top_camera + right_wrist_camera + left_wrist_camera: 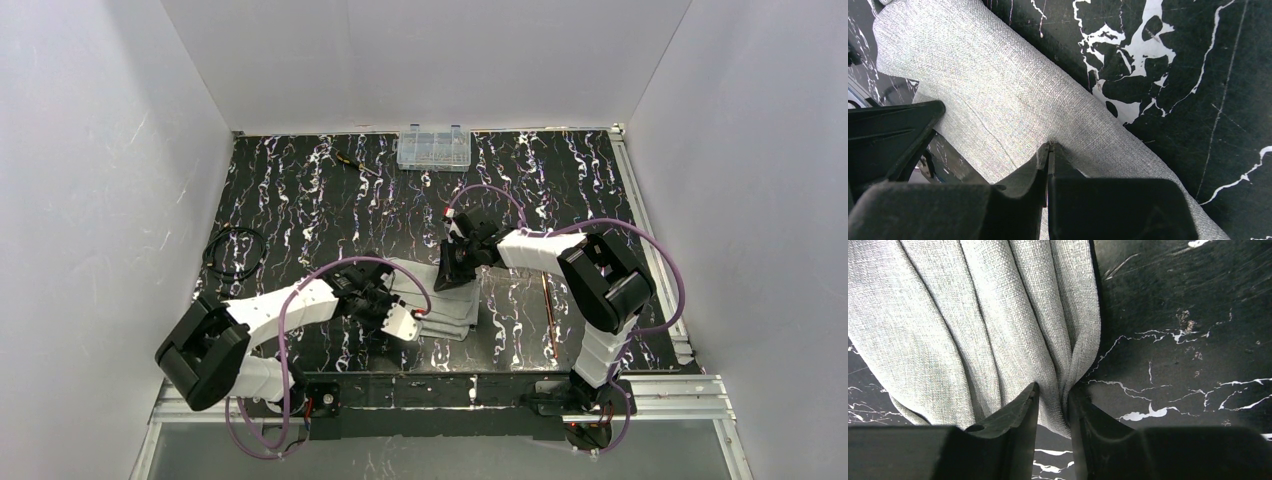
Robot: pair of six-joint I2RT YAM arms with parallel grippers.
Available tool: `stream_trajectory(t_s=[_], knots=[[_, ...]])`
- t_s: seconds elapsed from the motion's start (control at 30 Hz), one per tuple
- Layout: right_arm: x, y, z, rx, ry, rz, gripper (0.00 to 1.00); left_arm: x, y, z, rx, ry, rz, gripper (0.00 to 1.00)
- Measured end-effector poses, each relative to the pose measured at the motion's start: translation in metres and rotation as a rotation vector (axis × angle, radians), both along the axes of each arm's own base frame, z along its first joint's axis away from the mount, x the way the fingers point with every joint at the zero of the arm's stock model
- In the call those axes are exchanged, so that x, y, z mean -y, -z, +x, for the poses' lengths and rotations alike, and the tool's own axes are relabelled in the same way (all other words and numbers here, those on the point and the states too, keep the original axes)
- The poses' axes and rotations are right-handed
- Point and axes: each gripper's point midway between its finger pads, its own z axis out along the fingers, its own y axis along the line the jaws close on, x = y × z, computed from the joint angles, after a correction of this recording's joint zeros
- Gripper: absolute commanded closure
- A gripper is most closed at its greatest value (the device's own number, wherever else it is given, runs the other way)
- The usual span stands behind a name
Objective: Fold the napkin into a case and place the utensils inside
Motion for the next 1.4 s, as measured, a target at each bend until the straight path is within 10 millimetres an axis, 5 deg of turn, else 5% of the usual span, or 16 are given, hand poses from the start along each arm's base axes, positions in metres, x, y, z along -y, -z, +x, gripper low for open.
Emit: stream_trajectory(t_s=[0.27, 0.6, 1.07, 1.4], knots=[[-0.001, 0.001, -0.001, 0.003, -0.009, 0.016, 0.9, 0.001, -0.002, 0.005, 0.004, -0.052, 0.014, 0.86], [-0.002, 0.0, -0.002, 0.021, -0.05, 0.025, 0.89, 0.023, -0.039, 0.016, -0.117, -0.188, -0.059, 0.87], [-0.006, -0.001, -0.021, -0.028, -0.145, 0.079, 0.89, 0.02, -0.045, 0.024, -0.372, -0.395, -0.125, 0.88], [-0.006, -0.001, -0.024, -0.023, -0.182, 0.092, 0.88, 0.039, -0.061, 0.053, -0.511, -0.495, -0.202, 0.89]])
